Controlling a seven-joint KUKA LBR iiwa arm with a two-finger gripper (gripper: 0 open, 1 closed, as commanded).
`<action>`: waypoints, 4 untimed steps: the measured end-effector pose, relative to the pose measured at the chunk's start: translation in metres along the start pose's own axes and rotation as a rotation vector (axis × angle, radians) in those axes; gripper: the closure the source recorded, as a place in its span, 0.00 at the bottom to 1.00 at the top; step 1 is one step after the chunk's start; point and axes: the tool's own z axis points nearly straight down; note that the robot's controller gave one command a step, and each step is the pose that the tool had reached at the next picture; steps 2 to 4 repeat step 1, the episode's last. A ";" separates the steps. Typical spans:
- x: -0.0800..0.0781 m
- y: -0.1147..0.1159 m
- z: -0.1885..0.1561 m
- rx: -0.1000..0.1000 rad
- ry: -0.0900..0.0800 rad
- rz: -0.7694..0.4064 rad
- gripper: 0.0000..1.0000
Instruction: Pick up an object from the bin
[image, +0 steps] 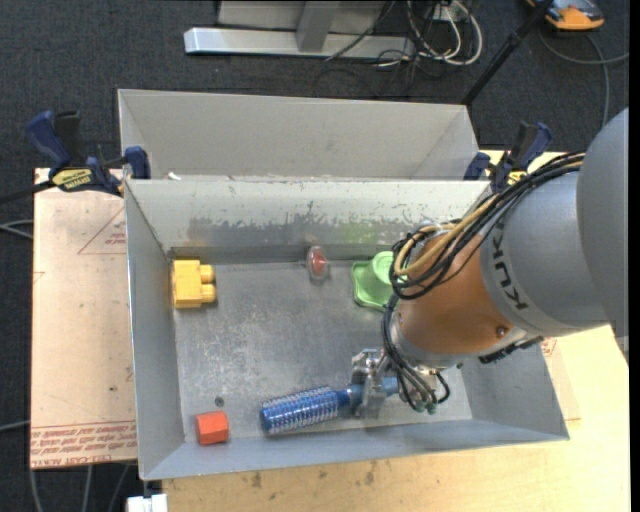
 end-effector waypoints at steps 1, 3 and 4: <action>-0.019 -0.004 -0.170 0.000 -0.009 -0.025 1.00; -0.019 -0.004 -0.170 0.000 -0.009 -0.025 1.00; -0.019 -0.004 -0.170 0.000 -0.009 -0.025 1.00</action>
Offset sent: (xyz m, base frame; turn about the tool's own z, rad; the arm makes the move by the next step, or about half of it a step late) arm 0.0163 -0.0068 0.1662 -0.0235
